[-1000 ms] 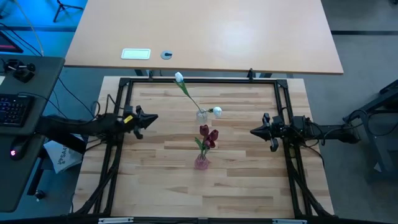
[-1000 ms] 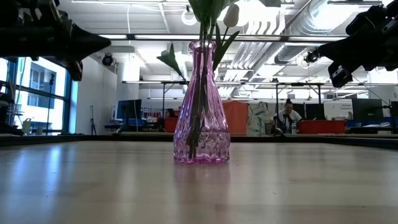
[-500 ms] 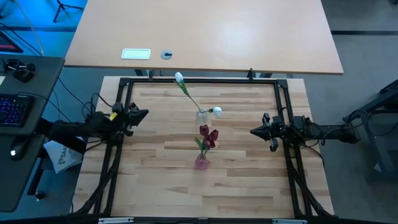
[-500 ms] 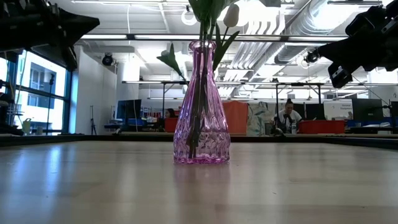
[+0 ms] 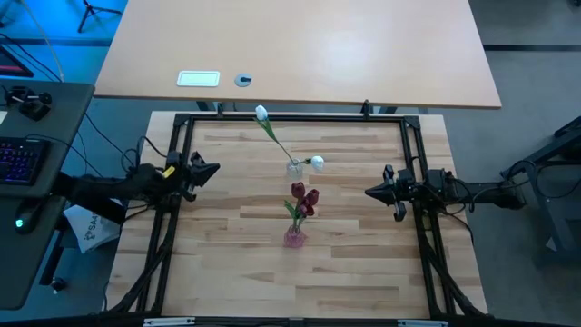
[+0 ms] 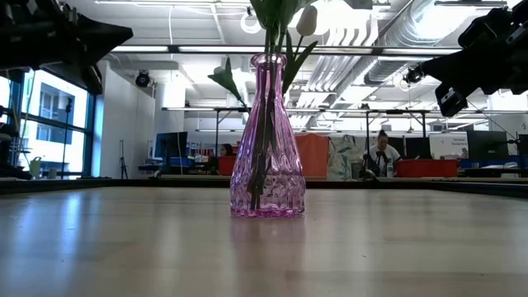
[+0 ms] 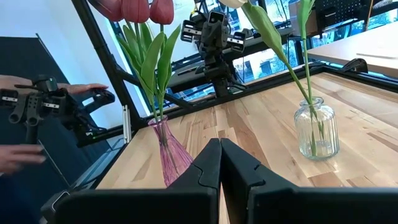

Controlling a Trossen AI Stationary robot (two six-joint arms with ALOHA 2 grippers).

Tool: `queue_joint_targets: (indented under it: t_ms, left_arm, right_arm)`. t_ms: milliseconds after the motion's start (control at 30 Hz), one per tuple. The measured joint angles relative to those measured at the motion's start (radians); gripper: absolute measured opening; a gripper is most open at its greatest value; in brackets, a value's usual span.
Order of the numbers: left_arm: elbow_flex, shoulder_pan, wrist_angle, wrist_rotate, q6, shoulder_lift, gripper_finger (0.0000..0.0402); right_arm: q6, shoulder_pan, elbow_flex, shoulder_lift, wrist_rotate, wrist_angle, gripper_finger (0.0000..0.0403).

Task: Sort flowers into vase by color
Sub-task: Return to Home Position

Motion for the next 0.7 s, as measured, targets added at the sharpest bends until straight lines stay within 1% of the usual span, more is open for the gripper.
queue_joint_targets:
  t_ms: [200, 233, 333, 400, 500, 600, 700]
  left_arm:
    - [0.000, -0.022, -0.002, 0.000, 0.006, 0.000, 0.0000]
    - [0.000, -0.022, -0.003, 0.000, 0.034, 0.000, 0.0000]
    - [0.000, -0.026, -0.014, 0.009, 0.194, 0.000, 0.0000]
    - [0.000, -0.030, -0.036, 0.052, 0.309, 0.000, 0.0000]
    - [0.000, -0.030, -0.116, 0.132, 0.449, 0.000, 0.0000]
    - [0.000, -0.030, -0.205, 0.146, 0.495, 0.000, 0.0000]
    - [0.000, -0.030, -0.273, 0.135, 0.482, 0.000, 0.0000]
  right_arm:
    - [0.000, 0.000, 0.000, 0.000, 0.000, 0.000, 0.0000]
    - [0.000, 0.000, 0.000, 0.000, 0.000, 0.000, 0.0000]
    - [0.000, 0.000, 0.000, 0.000, 0.000, 0.000, 0.0000]
    - [0.000, 0.000, 0.000, 0.000, 0.000, 0.000, 0.0000]
    - [0.000, 0.000, 0.000, 0.000, 0.000, 0.000, 0.0000]
    - [0.000, 0.000, 0.000, 0.000, 0.000, 0.000, 0.0000]
    - [0.000, 0.000, 0.000, 0.000, -0.001, 0.000, 0.0000]
